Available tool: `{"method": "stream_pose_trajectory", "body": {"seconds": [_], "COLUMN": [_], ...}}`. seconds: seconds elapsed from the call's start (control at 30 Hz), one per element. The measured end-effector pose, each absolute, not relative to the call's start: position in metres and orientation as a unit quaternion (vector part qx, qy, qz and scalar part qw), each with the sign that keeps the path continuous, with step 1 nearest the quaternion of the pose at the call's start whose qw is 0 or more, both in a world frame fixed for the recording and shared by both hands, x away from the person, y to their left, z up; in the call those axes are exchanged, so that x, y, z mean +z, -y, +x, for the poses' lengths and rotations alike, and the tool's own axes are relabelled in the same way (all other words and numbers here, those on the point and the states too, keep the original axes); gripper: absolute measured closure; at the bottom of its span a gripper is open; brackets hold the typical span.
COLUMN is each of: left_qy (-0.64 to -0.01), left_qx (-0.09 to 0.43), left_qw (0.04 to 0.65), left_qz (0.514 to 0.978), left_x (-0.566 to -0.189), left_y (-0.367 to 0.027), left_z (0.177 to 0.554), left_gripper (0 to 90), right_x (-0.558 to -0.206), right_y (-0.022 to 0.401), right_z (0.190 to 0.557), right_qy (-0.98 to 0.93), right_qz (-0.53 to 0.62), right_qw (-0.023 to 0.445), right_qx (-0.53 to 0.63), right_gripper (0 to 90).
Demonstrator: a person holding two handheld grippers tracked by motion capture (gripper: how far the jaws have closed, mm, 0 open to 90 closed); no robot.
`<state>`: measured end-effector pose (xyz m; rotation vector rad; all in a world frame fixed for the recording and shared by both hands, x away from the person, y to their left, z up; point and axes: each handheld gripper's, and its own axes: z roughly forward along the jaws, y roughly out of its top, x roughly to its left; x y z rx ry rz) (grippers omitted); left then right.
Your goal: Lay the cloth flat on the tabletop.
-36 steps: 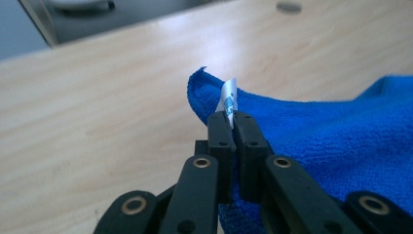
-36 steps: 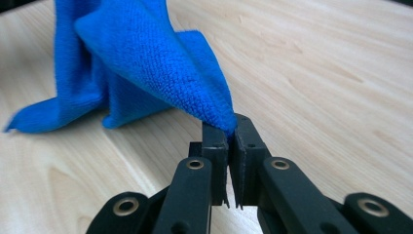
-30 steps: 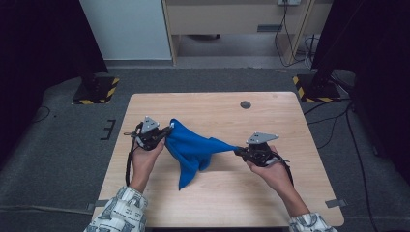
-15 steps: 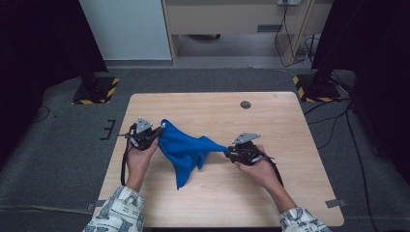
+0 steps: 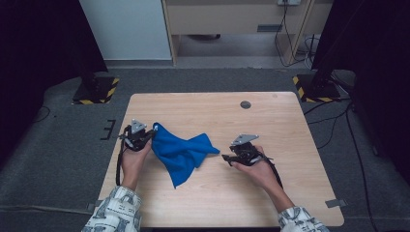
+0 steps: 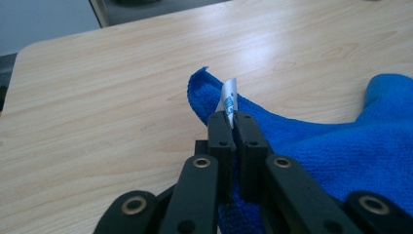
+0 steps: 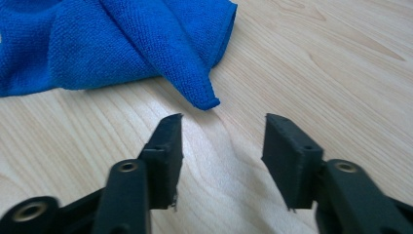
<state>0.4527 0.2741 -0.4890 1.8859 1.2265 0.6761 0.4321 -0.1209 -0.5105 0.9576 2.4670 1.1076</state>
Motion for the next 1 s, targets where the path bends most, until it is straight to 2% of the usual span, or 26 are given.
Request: {"method": "stream_pose_trajectory", "body": {"seconds": [0.03, 0.17, 0.47, 0.6, 0.83, 1.0], "left_qy": [-0.483, -0.488, -0.49, -0.49, -0.486, -0.481], "left_qx": [0.266, 0.265, 0.263, 0.262, 0.259, 0.257], "left_qw": [0.384, 0.371, 0.37, 0.37, 0.365, 0.361], "left_qz": [0.741, 0.744, 0.744, 0.744, 0.75, 0.756], "left_x": [-0.49, -0.495, -0.498, -0.498, -0.5, -0.502], "left_y": [-0.274, -0.279, -0.279, -0.279, -0.276, -0.271], "left_z": [0.453, 0.455, 0.455, 0.456, 0.456, 0.457], "left_gripper": [86.9, 86.9, 86.8, 86.8, 86.8, 86.8], "right_x": [-0.512, -0.517, -0.527, -0.528, -0.529, -0.526], "right_y": [0.118, 0.109, 0.088, 0.085, 0.086, 0.086], "right_z": [0.434, 0.44, 0.449, 0.45, 0.455, 0.454], "right_qy": [-0.851, -0.842, -0.837, -0.837, -0.833, -0.831], "right_qz": [0.332, 0.339, 0.345, 0.342, 0.345, 0.34], "right_qw": [0.133, 0.126, 0.108, 0.107, 0.099, 0.102], "right_qx": [0.385, 0.4, 0.411, 0.414, 0.421, 0.428], "right_gripper": [56.3, 59.4, 53.8, 59.5, 78.7, 85.7]}}
